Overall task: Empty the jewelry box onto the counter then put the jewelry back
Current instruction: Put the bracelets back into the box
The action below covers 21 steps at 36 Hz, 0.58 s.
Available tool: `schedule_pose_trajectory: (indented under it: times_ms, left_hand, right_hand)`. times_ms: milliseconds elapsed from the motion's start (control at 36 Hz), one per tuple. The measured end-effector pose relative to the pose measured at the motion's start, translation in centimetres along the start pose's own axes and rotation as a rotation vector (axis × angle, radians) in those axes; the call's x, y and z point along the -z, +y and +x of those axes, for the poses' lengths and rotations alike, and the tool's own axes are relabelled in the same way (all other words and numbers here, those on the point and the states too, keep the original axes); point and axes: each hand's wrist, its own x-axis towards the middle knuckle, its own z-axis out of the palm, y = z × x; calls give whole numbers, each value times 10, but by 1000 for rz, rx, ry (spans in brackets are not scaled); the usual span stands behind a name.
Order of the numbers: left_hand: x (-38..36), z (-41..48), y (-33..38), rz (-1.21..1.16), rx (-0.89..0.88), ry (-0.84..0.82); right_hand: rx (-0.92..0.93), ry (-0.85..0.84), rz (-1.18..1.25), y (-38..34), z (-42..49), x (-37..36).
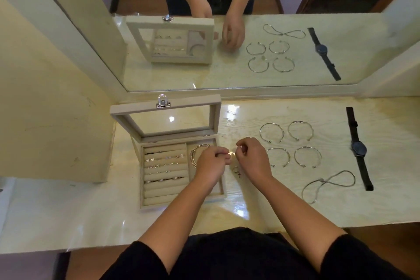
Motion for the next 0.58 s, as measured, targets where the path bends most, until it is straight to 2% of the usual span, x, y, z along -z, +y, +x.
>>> schedule_pose_trajectory:
  times_ms: [139, 333, 583]
  left_hand:
    - [-36, -1, 0, 52, 30, -110]
    - [-69, 2, -6, 94, 86, -188]
    - [-88, 6, -11, -30, 199, -204]
  right_hand:
    - [-173, 115, 53, 32, -1, 28]
    - [-333, 180, 53, 68, -3, 55]
    - [-413, 130, 33, 91, 1, 67]
